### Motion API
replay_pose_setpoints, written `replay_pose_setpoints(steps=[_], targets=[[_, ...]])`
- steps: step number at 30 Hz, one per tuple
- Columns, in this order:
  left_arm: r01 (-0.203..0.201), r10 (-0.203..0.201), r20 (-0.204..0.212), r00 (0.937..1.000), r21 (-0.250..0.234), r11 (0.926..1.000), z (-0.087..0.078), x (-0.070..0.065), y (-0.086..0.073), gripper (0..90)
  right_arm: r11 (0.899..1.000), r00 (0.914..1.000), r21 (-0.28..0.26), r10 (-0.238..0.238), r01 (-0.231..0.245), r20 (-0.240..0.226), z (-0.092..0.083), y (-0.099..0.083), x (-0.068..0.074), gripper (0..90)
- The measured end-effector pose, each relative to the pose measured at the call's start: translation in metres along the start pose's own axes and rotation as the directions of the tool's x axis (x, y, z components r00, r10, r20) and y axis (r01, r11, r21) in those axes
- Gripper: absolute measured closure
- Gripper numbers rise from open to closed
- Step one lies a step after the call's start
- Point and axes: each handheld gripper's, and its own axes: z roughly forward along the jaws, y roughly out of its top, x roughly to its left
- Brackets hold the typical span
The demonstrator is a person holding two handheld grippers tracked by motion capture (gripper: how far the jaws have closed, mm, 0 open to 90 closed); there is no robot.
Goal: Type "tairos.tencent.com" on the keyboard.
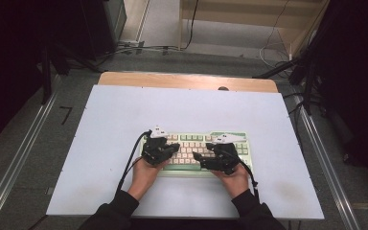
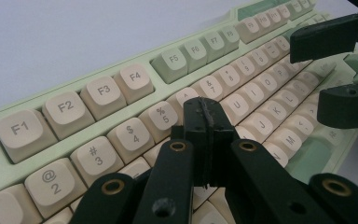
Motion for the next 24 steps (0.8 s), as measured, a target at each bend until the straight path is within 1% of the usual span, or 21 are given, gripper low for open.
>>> replay_pose_setpoints(steps=[6, 9, 12, 14, 16, 24], targets=[[0.001, -0.001, 0.003, 1.0, 0.001, 1.0, 0.0009, -0.0003, -0.0003, 90.0, 1.0, 1.0, 0.002, -0.002, 0.002, 0.0, 0.0, -0.0003, -0.0002, 32.1], [-0.002, 0.002, 0.005, 1.0, 0.017, 0.9999, 0.0031, -0.0004, -0.0012, 90.0, 1.0, 1.0, 0.008, -0.003, 0.003, 0.003, 0.0005, -0.0006, -0.0004, 32.1], [0.0, 0.0, 0.005, 1.0, 0.015, 0.9999, 0.0027, -0.0009, -0.001, 90.0, 1.0, 1.0, 0.006, -0.002, 0.002, 0.005, 0.0, -0.0006, -0.0008, 32.1], [0.002, -0.002, 0.009, 1.0, 0.009, 1.0, 0.0015, -0.0008, -0.0008, 90.0, 1.0, 1.0, 0.006, -0.003, 0.003, 0.006, -0.0004, -0.0006, -0.0011, 32.1], [0.009, -0.009, 0.015, 0.9998, -0.009, 0.9999, -0.0009, -0.0011, 0.0, 90.0, 1.0, 1.0, 0.006, -0.003, 0.003, 0.007, -0.0005, -0.0008, -0.0011, 32.1], [0.019, -0.018, 0.024, 0.9995, -0.027, 0.9994, -0.0058, -0.0001, 0.0012, 90.0, 1.0, 1.0, 0.005, -0.003, 0.003, 0.009, -0.0006, -0.0008, -0.0015, 32.1]])
